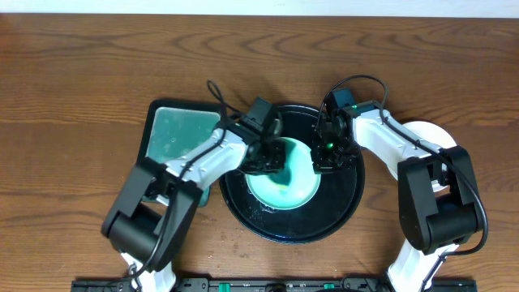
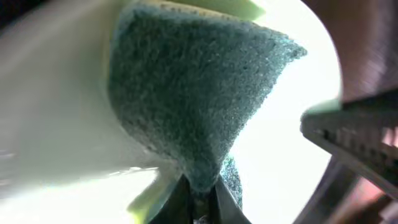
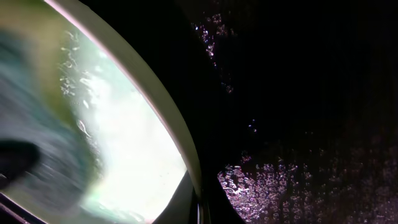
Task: Clean dirty plates on tray and stack at the side
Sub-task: 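Scrub the green plate with the sponge in the left gripper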
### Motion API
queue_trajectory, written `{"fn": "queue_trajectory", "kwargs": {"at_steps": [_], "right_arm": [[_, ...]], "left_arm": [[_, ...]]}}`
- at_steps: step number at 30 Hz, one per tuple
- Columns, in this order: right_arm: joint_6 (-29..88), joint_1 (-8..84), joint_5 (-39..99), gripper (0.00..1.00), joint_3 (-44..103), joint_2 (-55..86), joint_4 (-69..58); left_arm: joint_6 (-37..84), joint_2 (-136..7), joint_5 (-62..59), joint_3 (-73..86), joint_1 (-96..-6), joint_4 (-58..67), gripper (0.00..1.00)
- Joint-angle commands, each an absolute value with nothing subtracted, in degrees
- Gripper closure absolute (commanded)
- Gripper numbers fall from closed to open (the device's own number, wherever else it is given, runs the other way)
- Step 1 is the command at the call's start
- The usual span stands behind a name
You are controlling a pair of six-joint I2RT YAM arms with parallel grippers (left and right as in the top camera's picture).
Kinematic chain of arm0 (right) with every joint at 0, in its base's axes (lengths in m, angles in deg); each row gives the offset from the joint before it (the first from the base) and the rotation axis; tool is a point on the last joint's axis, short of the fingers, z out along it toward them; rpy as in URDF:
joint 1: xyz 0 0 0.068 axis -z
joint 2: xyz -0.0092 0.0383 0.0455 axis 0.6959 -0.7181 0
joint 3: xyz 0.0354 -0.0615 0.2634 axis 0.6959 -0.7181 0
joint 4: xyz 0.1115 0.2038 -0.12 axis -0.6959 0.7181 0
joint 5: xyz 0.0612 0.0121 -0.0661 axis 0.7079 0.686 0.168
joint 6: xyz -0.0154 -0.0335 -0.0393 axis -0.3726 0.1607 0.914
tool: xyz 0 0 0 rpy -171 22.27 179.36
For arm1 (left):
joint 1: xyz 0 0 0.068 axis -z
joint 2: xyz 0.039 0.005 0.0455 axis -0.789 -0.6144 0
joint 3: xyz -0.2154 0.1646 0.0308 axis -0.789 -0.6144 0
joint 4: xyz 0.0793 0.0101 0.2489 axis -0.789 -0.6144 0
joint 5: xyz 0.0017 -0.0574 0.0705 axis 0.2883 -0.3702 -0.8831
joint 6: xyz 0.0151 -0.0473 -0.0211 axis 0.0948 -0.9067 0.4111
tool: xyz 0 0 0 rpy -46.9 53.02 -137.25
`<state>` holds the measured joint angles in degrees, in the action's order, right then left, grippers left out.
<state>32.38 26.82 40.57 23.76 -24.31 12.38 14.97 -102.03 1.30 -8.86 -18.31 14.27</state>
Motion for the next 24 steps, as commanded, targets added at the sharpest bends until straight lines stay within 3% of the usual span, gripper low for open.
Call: {"fn": "queue_trajectory", "kwargs": {"at_steps": [1,8,15,21,24], "right_arm": [[31.3,26.1,39.4,0.99,23.2,-25.0,12.7],[31.4,26.1,39.4,0.99,23.2,-25.0,13.1],[31.4,26.1,39.4,0.99,23.2,-25.0,13.0],[31.4,26.1,39.4,0.99,23.2,-25.0,13.0],[31.4,26.1,39.4,0.99,23.2,-25.0,13.0]], "left_arm": [[15.9,-105.0,10.9,-9.8,-14.1,12.9,0.92],[16.8,-105.2,7.0,-9.8,-11.9,5.5,0.93],[12.0,-104.6,-21.3,-8.4,-13.9,-5.9,0.93],[12.2,-103.7,-36.8,-1.9,-17.2,-13.0,0.93],[15.1,-103.7,-37.5,1.7,-18.8,-13.6,0.93]]}}
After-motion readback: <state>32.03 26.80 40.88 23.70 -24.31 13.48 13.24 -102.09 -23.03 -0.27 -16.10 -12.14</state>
